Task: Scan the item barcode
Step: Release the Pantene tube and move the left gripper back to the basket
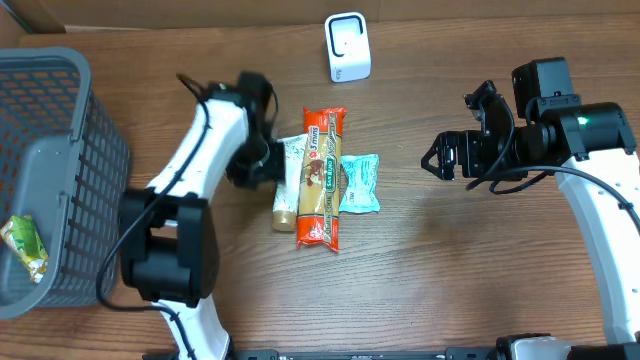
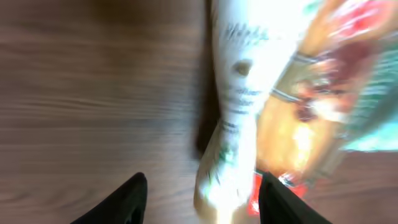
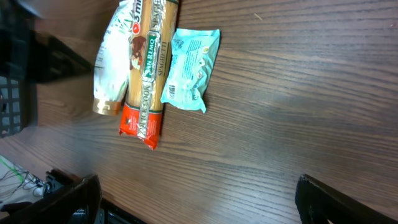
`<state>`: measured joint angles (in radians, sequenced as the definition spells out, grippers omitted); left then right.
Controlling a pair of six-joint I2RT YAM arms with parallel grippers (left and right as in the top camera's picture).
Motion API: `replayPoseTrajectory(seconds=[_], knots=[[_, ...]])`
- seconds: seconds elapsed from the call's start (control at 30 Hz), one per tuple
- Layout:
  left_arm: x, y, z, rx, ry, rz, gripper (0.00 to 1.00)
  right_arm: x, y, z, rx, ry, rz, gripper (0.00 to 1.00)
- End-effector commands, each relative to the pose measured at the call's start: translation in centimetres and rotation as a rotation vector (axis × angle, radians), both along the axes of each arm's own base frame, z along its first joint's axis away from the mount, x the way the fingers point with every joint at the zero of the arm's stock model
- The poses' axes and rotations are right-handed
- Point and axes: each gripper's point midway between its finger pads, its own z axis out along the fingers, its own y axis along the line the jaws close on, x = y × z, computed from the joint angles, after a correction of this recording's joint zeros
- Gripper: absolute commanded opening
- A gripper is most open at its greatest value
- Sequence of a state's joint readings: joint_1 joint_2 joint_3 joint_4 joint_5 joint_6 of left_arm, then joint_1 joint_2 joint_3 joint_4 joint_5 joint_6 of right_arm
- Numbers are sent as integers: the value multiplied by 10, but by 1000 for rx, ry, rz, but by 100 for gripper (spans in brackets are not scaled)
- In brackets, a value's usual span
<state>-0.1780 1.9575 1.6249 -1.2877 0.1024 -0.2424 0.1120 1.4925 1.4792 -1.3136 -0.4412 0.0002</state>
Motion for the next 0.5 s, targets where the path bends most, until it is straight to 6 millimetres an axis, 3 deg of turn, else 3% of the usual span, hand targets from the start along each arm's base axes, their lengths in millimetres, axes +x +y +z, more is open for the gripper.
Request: replayPoseTrajectory(seconds=[0.0,0.1,0.23,0.33,0.47], knots=[[28,8,101,5,-277,-46,51,2,3,8,6,-29,15,100],[26,20,174,0,-442,-15,57,2,3,8,6,-27,15,100],[6,67,250,60,-623,97,54,1,3,8,6,-27,15,100],[-21,116,284,122,-718,251,54,1,3,8,6,-27,15,100],[-65,196,304,206,-763,545,65,2,3,8,6,-30,15,100]])
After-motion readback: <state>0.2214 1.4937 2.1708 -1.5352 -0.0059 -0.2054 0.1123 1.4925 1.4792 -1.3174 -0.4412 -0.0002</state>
